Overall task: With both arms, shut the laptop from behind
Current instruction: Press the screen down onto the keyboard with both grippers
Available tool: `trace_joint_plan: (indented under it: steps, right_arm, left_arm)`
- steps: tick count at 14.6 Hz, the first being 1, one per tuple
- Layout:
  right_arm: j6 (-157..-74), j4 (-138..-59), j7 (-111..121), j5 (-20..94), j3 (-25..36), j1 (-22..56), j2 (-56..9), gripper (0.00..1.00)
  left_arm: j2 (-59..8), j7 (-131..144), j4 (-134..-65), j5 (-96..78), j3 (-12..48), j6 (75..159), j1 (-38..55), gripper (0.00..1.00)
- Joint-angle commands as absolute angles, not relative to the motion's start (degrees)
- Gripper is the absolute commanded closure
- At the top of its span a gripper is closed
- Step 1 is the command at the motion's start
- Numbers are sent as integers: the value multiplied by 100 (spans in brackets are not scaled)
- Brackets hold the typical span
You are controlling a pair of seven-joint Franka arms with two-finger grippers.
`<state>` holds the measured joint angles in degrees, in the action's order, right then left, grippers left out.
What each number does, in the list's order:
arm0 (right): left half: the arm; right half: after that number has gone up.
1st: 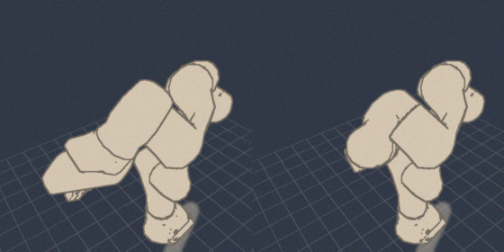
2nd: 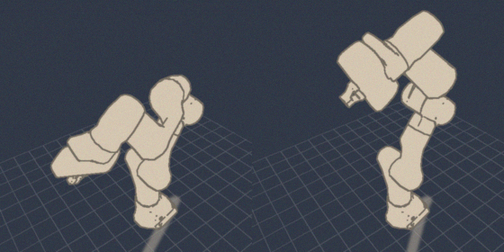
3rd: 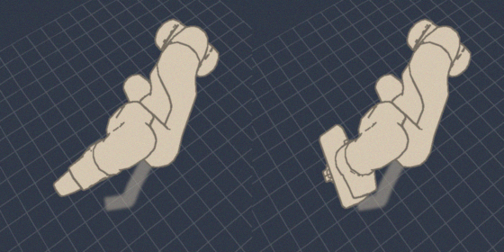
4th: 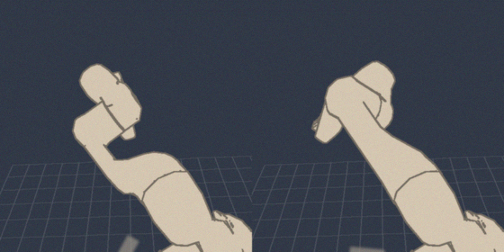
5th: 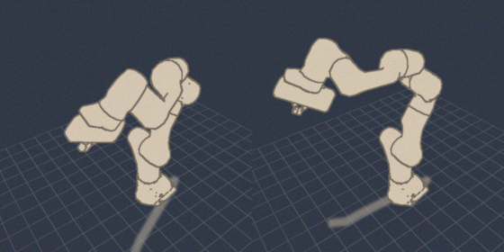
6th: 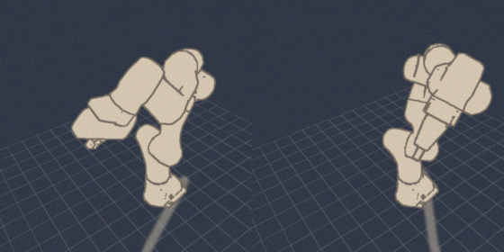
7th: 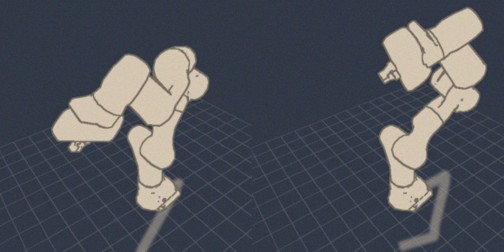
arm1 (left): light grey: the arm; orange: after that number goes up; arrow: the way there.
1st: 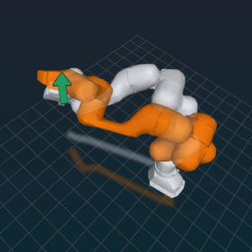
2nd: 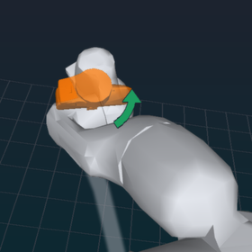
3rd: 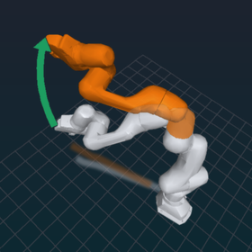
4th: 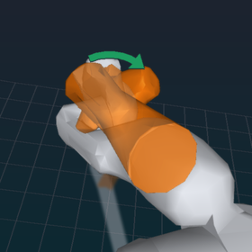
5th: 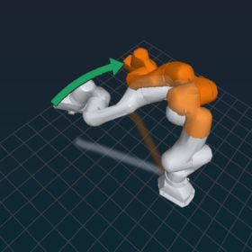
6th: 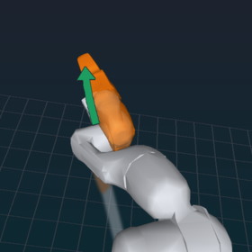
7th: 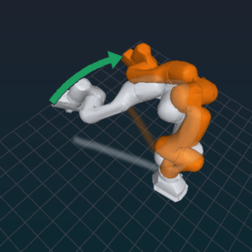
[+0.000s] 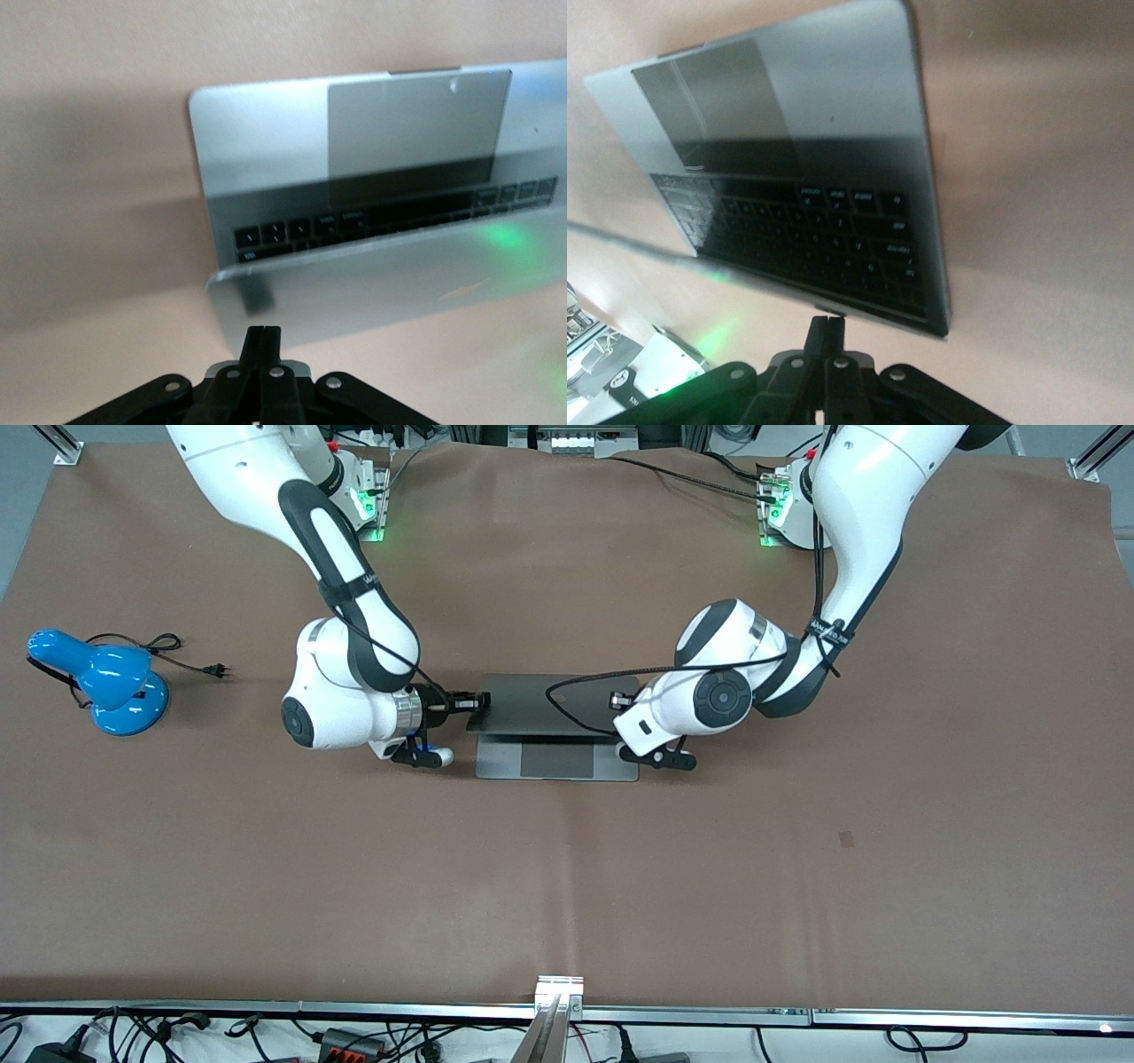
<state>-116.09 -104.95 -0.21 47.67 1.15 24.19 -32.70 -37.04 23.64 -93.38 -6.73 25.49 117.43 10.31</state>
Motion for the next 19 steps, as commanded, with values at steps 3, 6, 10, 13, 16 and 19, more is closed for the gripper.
trace_joint_plan:
  steps: [3,6,10,13,16,19]
  right_arm:
    - [-11768,-9941,-9,4816,88,2364,-3892,100]
    - [-12057,-9818,9,4816,88,2399,-4165,100]
    - [-12296,-9703,17,4808,88,2434,-4420,100]
    - [-12322,-9668,9,4772,88,2435,-4465,100]
    - [-12313,-9668,9,4772,88,2426,-4447,100]
    - [-12243,-9571,-70,4772,88,2408,-4386,100]
  left_arm:
    - [-4166,2470,-8982,-282,2514,11890,1108,100]
    - [-4437,2470,-8991,-106,2426,12321,1151,100]
    - [-4632,2470,-8991,-35,2373,12700,1256,100]
    - [-4649,2478,-9009,166,2294,12787,1257,100]
    - [-4641,2479,-9000,211,2294,12841,1231,100]
    - [-4282,2470,-8965,211,2303,12351,1090,100]
